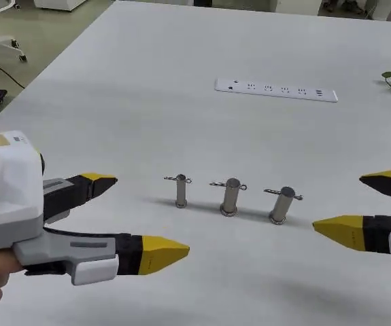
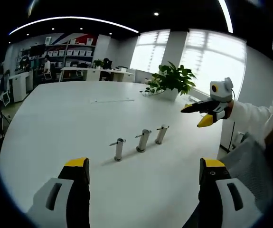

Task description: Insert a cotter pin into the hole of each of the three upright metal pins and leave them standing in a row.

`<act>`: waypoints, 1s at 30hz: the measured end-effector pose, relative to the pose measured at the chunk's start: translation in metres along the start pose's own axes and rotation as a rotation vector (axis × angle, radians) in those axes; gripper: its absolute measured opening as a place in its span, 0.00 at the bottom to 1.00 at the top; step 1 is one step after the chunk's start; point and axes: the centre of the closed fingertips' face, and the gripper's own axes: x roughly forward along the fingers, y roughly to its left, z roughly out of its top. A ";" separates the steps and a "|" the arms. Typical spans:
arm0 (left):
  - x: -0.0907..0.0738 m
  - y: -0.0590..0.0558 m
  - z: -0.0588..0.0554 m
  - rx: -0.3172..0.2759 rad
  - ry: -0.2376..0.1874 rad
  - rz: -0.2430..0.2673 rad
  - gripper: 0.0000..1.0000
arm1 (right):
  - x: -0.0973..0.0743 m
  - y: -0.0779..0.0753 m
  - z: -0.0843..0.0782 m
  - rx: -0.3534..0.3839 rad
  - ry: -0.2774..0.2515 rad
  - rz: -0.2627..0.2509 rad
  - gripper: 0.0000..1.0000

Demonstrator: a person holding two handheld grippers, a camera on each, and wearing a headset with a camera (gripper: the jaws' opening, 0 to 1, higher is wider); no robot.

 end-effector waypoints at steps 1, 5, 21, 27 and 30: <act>-0.001 0.001 0.000 -0.008 -0.007 0.003 0.96 | -0.001 0.000 -0.001 0.003 0.000 -0.002 0.73; -0.003 0.002 -0.003 -0.020 -0.009 0.010 0.96 | -0.005 0.001 -0.008 0.019 0.007 -0.007 0.75; -0.010 0.002 -0.012 -0.058 -0.002 -0.007 0.99 | -0.015 0.000 -0.037 0.104 0.063 -0.078 0.87; -0.012 -0.003 -0.017 -0.048 0.003 -0.019 0.99 | -0.016 0.006 -0.042 0.111 0.078 -0.075 0.91; -0.013 -0.003 -0.022 -0.048 0.019 -0.018 0.99 | -0.016 0.009 -0.047 0.113 0.102 -0.078 0.93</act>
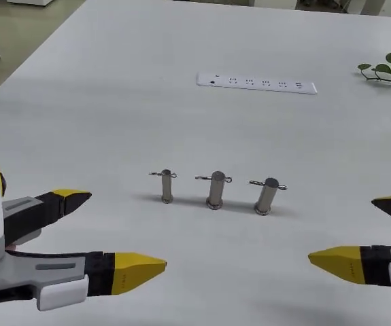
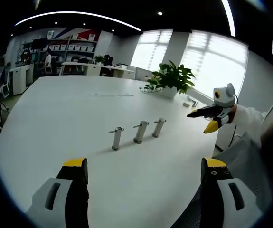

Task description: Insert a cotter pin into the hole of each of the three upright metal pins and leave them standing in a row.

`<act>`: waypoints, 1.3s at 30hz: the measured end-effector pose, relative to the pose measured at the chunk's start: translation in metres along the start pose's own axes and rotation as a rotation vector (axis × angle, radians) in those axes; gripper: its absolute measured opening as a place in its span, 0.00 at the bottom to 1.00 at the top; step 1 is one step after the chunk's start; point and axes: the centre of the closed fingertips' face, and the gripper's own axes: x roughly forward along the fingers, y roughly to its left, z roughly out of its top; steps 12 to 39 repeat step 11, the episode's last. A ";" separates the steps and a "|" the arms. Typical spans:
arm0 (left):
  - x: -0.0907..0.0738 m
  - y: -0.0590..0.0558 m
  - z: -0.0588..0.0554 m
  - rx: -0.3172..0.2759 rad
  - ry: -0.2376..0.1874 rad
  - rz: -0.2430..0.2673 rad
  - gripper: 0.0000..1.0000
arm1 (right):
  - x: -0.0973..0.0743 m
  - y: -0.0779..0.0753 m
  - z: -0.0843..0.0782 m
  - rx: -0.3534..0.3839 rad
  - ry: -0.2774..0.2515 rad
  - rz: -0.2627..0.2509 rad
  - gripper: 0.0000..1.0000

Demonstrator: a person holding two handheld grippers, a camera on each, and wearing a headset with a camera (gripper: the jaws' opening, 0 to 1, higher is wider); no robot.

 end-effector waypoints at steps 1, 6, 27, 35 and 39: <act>0.000 0.000 -0.001 -0.003 0.003 0.001 0.99 | 0.000 0.000 -0.001 -0.001 0.002 -0.003 0.94; -0.002 0.002 -0.007 -0.007 0.023 0.003 0.99 | 0.002 0.005 -0.002 0.011 0.001 0.004 0.94; -0.004 0.002 -0.005 0.008 0.016 0.005 0.99 | 0.007 0.008 -0.003 0.008 0.011 0.008 0.94; -0.004 0.002 -0.005 0.008 0.016 0.005 0.99 | 0.007 0.008 -0.003 0.008 0.011 0.008 0.94; -0.004 0.002 -0.005 0.008 0.016 0.005 0.99 | 0.007 0.008 -0.003 0.008 0.011 0.008 0.94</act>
